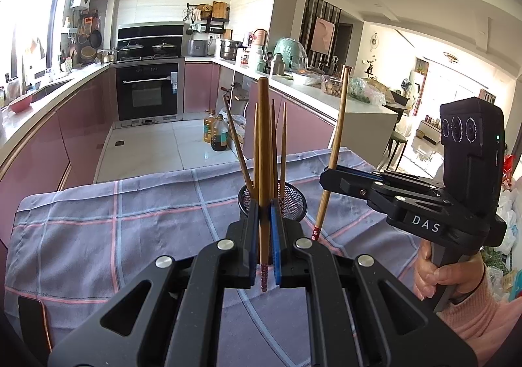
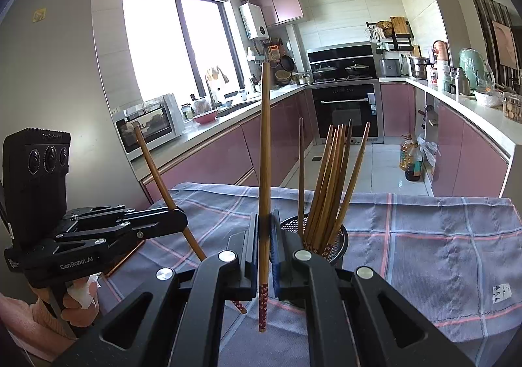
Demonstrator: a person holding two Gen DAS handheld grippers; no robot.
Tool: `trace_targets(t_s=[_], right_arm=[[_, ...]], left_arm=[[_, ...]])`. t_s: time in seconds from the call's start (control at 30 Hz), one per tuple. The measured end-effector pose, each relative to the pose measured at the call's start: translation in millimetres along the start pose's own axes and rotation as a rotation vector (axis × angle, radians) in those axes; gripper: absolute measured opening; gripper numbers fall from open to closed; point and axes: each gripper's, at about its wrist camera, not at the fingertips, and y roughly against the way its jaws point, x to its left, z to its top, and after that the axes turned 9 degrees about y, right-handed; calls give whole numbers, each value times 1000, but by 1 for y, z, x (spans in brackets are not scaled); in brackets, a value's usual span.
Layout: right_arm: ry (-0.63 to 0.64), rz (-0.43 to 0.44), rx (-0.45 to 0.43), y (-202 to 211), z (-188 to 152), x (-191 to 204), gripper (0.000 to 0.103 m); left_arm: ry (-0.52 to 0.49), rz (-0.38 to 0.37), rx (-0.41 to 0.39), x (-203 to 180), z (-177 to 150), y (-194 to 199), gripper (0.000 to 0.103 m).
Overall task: Organize utensils
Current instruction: 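Lower the left tool's chopstick into the cup while the right tool lowers its own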
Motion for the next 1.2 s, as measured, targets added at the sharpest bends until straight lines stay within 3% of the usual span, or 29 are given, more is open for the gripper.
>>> trace_targets(t_s=[1.2], right_arm=[[24,-6,-43,4,22,-12,6]], left_arm=[[-26,-21,-57,-11,24,2,8]])
